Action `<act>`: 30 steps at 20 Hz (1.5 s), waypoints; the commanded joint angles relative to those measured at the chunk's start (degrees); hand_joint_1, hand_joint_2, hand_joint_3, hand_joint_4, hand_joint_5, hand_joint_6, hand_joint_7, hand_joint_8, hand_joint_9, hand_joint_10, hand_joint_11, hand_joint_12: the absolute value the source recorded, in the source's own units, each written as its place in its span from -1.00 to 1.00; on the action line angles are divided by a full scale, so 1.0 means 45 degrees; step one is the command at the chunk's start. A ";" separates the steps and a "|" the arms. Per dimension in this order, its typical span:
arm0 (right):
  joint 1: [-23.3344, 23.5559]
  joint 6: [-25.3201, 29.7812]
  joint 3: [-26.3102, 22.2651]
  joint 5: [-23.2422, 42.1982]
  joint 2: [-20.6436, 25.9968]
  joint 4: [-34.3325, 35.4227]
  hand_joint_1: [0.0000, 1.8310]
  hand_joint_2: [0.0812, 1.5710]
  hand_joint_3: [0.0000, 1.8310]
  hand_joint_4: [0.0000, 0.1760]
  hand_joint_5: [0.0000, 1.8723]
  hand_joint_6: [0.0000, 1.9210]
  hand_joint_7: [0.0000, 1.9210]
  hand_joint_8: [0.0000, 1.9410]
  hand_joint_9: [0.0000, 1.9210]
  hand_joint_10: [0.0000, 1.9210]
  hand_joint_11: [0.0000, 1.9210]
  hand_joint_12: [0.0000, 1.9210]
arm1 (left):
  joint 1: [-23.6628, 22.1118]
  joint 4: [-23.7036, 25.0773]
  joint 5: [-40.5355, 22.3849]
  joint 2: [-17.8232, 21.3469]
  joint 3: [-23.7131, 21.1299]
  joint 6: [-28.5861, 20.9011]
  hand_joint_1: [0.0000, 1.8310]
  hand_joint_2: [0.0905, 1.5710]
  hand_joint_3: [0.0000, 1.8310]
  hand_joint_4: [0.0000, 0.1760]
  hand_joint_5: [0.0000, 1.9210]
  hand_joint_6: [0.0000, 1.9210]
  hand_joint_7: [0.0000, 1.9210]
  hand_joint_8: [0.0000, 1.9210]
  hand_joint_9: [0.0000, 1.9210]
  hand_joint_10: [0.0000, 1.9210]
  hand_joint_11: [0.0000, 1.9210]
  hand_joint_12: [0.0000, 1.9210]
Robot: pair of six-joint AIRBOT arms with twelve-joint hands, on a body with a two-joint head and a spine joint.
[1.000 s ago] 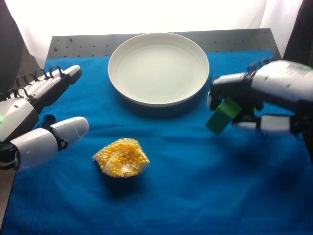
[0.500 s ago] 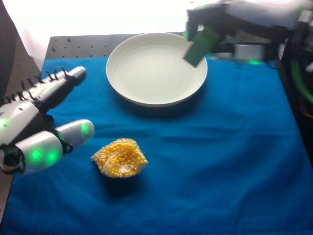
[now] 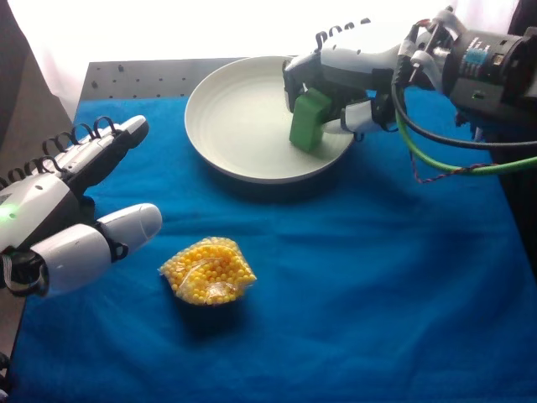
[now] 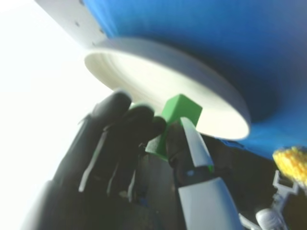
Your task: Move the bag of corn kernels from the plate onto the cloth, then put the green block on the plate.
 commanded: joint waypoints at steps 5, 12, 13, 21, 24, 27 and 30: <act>0.0174 -0.0006 -0.0082 0.0614 -0.0056 0.0045 0.05 0.58 -1.00 -1.00 -0.87 -0.95 -0.67 -0.96 -0.75 -0.52 -0.98 0.66 | -0.0092 0.0256 -0.1584 -0.0071 0.0010 -0.0098 -0.69 0.70 -0.99 0.35 -0.99 -1.00 -1.00 -1.00 -1.00 -1.00 -0.99 -1.00; 0.0186 -0.0008 -0.1757 0.3511 0.1927 0.0958 -0.05 0.43 -1.00 0.47 -1.00 -1.00 -1.00 -1.00 -1.00 -1.00 -1.00 -0.99 | -0.0087 0.0223 -0.1612 0.0100 -0.0002 -0.0134 -0.67 0.67 -1.00 0.56 -1.00 -1.00 -1.00 -1.00 -1.00 -1.00 -0.96 -0.98; 0.0186 -0.0009 -0.2199 0.4283 0.2557 0.1247 -0.02 0.39 -1.00 0.09 -1.00 -1.00 -1.00 -1.00 -1.00 -1.00 -1.00 -1.00 | -0.0089 0.0218 -0.1724 0.0222 -0.0034 -0.0132 -0.67 0.65 -1.00 0.84 -1.00 -1.00 -1.00 -1.00 -1.00 -1.00 -0.98 -0.98; -0.2059 -0.1979 -0.5439 0.8126 0.5834 0.3847 -0.48 0.35 -1.00 0.56 -1.00 -1.00 -1.00 -1.00 -1.00 -1.00 -0.96 -0.98 | -0.0087 0.0263 -0.2400 0.0764 -0.0160 -0.0109 -0.67 0.66 -1.00 0.97 -1.00 -1.00 -1.00 -1.00 -0.99 -1.00 -1.00 -0.68; -0.3248 -0.3060 -0.6619 0.9024 0.6898 0.4721 -0.54 0.39 -1.00 0.98 -1.00 -1.00 -1.00 -1.00 -1.00 -1.00 -1.00 -1.00 | -0.0086 0.0382 -0.2827 0.1017 -0.0305 -0.0023 -0.66 0.60 -1.00 1.00 -1.00 -1.00 -1.00 -1.00 -1.00 -1.00 -1.00 -0.83; -0.5027 -0.4873 -0.7931 1.0435 0.7901 0.6446 -0.49 0.51 -0.97 0.46 -1.00 -1.00 -1.00 -1.00 -1.00 -1.00 -1.00 -1.00 | -0.0095 0.0502 -0.3266 0.1247 -0.0445 0.0124 -0.68 0.57 -1.00 1.00 -1.00 -1.00 -1.00 -1.00 -1.00 -1.00 -1.00 -0.99; -0.6483 -0.5257 -0.8734 1.2272 0.8692 0.7498 -0.50 0.52 -0.98 -0.03 -1.00 -1.00 -1.00 -1.00 -1.00 -1.00 -1.00 -1.00 | -0.0100 0.0739 -0.3759 0.1712 -0.0725 0.0479 -0.68 0.55 -1.00 1.00 -1.00 -1.00 -1.00 -1.00 -1.00 -1.00 -1.00 -1.00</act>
